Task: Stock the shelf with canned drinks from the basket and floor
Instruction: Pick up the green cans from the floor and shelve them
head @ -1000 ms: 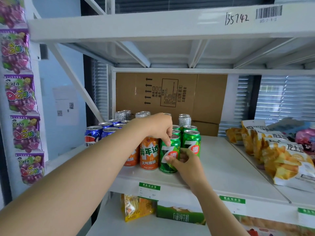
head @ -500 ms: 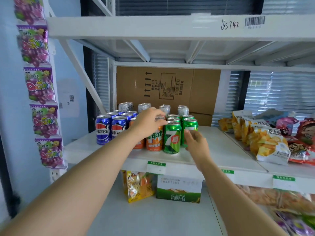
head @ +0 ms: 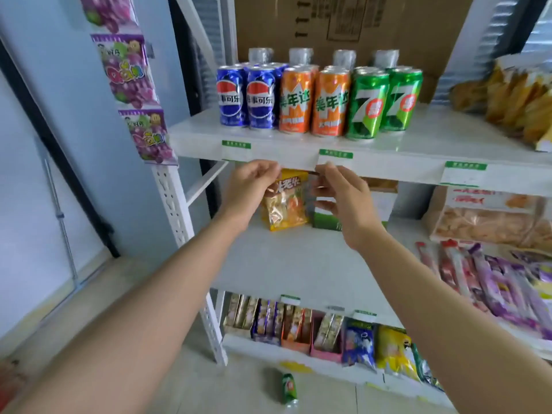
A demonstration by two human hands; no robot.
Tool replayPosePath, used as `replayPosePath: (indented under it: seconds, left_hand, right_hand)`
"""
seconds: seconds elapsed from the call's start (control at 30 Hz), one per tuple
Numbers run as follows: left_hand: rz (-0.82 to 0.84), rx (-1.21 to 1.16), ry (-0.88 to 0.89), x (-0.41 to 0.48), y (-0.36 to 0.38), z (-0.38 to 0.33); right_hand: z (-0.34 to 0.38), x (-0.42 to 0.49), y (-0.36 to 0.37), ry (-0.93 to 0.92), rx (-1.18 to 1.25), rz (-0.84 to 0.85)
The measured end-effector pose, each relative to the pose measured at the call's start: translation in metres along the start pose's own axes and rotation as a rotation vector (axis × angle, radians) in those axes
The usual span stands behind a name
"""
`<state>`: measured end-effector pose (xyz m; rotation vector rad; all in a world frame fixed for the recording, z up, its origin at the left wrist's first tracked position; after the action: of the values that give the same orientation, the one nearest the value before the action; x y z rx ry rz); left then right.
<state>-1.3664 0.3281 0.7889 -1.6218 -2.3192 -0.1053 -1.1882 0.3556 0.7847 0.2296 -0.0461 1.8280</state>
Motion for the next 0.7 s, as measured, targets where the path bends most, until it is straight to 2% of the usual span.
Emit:
replayPosePath:
  seconds: [0.27, 0.5, 0.7]
  left_hand:
    - [-0.021, -0.01, -0.377, -0.059, -0.02, 0.152]
    - [0.046, 0.05, -0.667, -0.138, -0.019, 0.294]
    - [-0.019, 0.014, -0.94, -0.21, -0.016, 0.416]
  right_hand:
    - [-0.142, -0.028, 0.011, 0.298, -0.053, -0.016]
    - [-0.28, -0.076, 0.014, 0.524, -0.121, -0.023]
    - [-0.42, -0.127, -0.004, 0.746, -0.168, -0.062]
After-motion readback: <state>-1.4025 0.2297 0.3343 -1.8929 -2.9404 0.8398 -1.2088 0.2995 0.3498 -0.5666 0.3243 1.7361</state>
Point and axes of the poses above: each hand's wrist, its own x-axis towards the middle knuckle, its own y-axis out of the palm, z = x × y, the point moved 6 cm from there along x, towards the middle knuckle, and after that the axes turned 3 degrees about z, right-handed, at the moved point
